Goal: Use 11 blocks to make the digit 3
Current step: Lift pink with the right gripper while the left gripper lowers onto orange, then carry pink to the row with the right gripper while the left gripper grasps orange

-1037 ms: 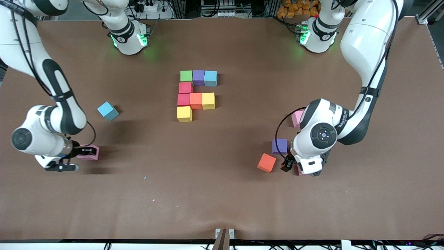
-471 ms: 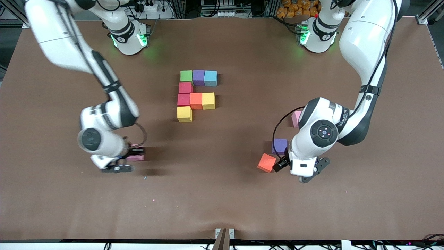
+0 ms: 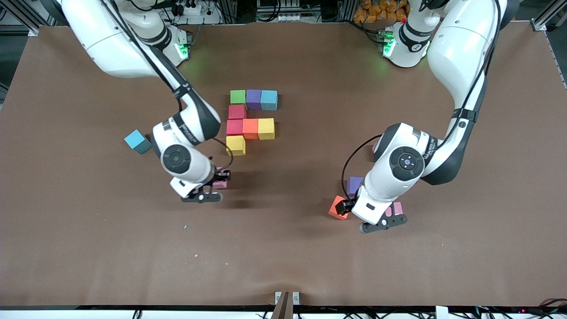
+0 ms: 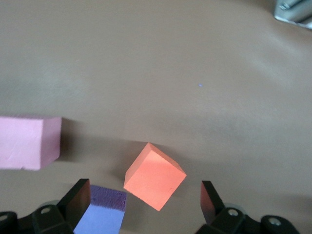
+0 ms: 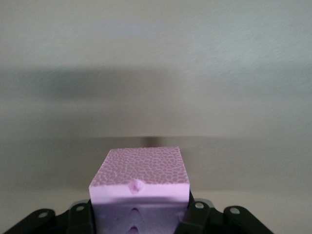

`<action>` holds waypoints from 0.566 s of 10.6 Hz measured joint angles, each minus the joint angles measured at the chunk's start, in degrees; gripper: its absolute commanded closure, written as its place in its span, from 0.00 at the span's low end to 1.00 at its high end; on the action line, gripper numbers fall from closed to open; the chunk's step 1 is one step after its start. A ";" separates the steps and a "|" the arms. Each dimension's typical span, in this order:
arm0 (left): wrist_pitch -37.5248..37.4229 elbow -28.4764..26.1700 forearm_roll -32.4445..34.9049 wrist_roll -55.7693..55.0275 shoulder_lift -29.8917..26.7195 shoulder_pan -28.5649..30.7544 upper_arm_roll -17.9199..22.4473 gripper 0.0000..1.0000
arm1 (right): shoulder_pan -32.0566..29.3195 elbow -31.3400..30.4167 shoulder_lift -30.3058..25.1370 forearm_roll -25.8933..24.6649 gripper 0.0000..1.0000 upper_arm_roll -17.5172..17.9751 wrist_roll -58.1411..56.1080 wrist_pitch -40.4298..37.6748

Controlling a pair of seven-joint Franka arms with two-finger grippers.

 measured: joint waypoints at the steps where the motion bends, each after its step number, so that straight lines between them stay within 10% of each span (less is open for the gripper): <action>1: 0.88 -0.01 0.00 4.14 0.67 -0.28 0.03 0.00 | 0.86 -0.16 0.00 0.02 0.87 0.12 0.32 0.06; 6: 5.36 -0.06 0.00 20.75 4.68 -1.12 0.10 0.00 | 4.24 -3.44 0.07 0.01 0.87 0.22 2.31 4.23</action>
